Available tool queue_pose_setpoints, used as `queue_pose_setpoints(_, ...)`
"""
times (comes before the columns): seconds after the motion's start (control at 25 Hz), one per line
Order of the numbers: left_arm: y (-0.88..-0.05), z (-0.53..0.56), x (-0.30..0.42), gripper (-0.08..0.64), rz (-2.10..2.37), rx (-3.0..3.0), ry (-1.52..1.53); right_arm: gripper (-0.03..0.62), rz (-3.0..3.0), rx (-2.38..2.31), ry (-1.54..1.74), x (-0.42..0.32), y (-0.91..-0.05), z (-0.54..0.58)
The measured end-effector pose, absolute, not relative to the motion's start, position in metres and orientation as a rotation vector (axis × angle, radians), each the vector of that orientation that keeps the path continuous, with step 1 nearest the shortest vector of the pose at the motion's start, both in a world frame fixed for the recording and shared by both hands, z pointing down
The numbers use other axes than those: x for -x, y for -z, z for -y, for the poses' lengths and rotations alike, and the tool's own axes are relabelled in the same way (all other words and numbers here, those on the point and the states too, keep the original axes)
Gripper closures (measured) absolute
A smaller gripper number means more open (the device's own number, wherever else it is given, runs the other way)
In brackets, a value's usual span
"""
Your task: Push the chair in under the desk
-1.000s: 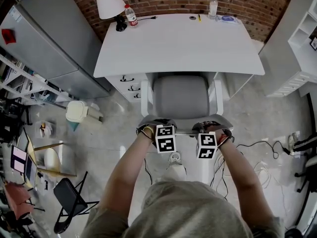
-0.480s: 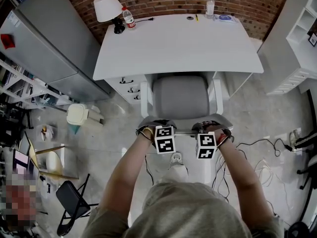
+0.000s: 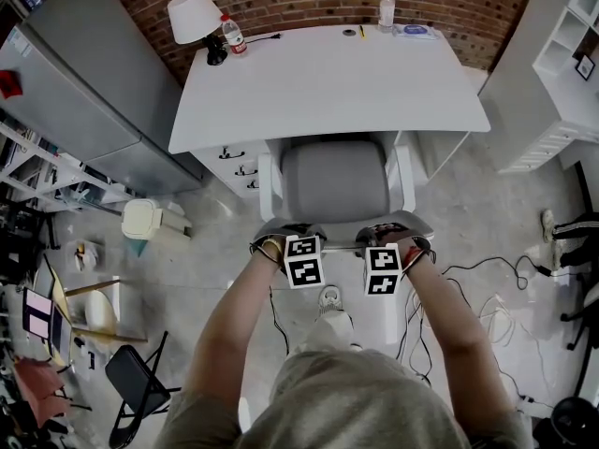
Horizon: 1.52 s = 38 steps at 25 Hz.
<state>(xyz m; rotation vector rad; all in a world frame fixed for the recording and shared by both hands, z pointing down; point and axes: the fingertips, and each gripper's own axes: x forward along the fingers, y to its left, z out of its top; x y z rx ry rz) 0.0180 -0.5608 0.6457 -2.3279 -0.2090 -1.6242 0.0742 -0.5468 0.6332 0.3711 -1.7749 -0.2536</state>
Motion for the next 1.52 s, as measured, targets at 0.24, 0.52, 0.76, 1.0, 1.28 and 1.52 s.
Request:
queue_pose_setpoints(0.24,-0.646,0.563,-0.019,0.460,0.192,2.333,1.637,0.573,1.772,-0.410,0.200,-0.077,-0.632,0.550)
queue_pose_setpoints(0.52,-0.638,0.567,-0.015,0.385,0.129,2.289,1.625,0.446,1.763,-0.456,0.230,-0.073,-0.619,0.548)
queue_pose_setpoints(0.76,-0.625,0.562,-0.017,0.377,0.095,2.277,1.587,0.446,1.767,-0.495,0.247,-0.070,-0.608,0.547)
queue_pose_setpoints(1.0,-0.613,0.558,-0.017,0.373,0.057,2.282,1.560,0.446,1.767,-0.537,0.254,-0.071,-0.598,0.544)
queue_pose_setpoints(1.28,-0.602,0.553,-0.014,0.371,0.018,2.247,1.543,0.446,1.779,-0.575,0.278,-0.069,-0.582,0.538)
queue_pose_setpoints(1.52,-0.591,0.547,-0.015,0.371,-0.020,2.251,1.513,0.446,1.788,-0.614,0.312,-0.065,-0.570,0.533)
